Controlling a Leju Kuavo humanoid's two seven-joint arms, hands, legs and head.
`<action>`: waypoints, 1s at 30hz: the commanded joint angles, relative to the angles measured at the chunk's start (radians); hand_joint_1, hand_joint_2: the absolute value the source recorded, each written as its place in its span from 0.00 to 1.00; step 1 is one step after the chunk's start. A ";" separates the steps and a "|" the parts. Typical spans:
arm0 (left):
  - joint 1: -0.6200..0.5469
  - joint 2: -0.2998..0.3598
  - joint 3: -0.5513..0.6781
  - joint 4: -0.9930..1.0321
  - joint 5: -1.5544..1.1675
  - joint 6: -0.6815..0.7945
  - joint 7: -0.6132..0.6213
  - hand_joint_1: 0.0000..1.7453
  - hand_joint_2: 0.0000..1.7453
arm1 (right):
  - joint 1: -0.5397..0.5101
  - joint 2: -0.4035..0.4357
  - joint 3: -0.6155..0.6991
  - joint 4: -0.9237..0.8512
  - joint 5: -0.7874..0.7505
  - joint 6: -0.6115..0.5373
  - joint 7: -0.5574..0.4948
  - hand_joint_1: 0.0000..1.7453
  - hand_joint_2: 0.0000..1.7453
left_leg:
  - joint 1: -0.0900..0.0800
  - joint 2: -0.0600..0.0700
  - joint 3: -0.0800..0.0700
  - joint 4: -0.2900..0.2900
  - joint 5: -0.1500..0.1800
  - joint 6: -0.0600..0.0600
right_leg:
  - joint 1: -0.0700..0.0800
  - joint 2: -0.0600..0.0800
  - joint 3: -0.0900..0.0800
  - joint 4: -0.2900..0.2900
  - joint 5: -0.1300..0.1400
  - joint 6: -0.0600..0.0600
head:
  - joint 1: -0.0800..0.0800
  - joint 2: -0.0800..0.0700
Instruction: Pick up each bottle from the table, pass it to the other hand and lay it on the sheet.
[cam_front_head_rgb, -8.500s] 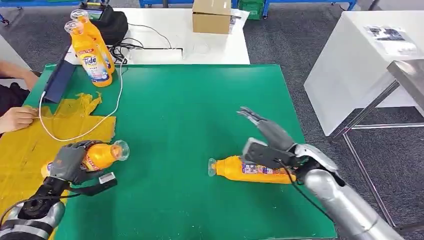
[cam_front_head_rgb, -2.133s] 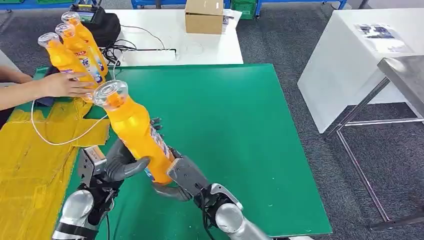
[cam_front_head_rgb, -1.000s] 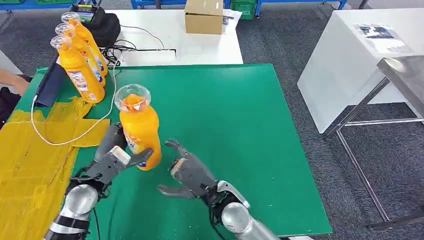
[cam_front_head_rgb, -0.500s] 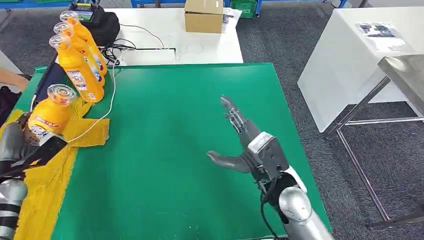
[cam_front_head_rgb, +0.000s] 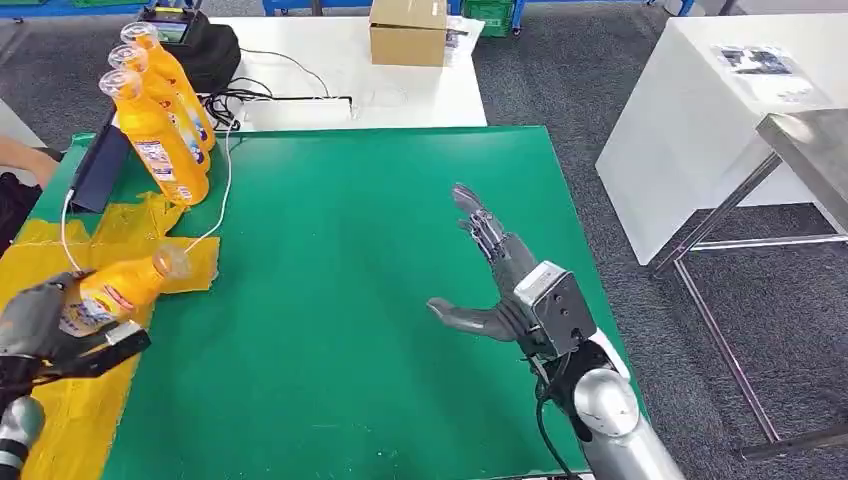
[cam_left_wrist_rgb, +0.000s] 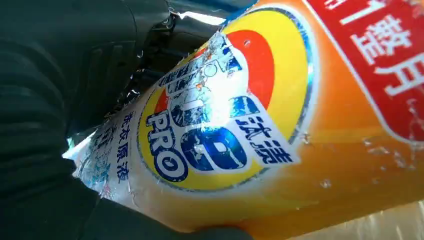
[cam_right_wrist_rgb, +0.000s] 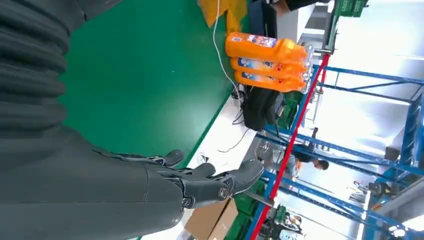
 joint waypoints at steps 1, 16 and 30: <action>0.005 0.013 -0.079 0.107 -0.010 0.007 0.004 1.00 1.00 | -0.043 -0.008 -0.002 0.069 -0.003 0.008 -0.004 0.00 1.00 | -0.003 -0.001 0.003 -0.002 0.000 0.003 | -0.002 -0.002 0.003 0.000 -0.001 0.002 | 0.000 0.000; 0.063 -0.010 -0.231 0.125 -0.085 -0.012 0.001 0.00 0.00 | -0.074 0.014 0.019 0.121 0.013 0.027 -0.006 0.00 1.00 | -0.004 -0.003 0.006 -0.004 0.000 0.003 | -0.005 -0.005 0.006 -0.001 0.000 0.002 | 0.000 0.000; 0.071 -0.044 -0.190 0.031 -0.139 0.128 0.110 0.00 0.00 | -0.045 0.032 0.023 0.108 0.055 0.006 0.004 0.00 1.00 | -0.004 -0.008 0.005 -0.004 0.003 0.004 | -0.004 -0.009 0.007 -0.001 -0.001 0.002 | 0.000 0.000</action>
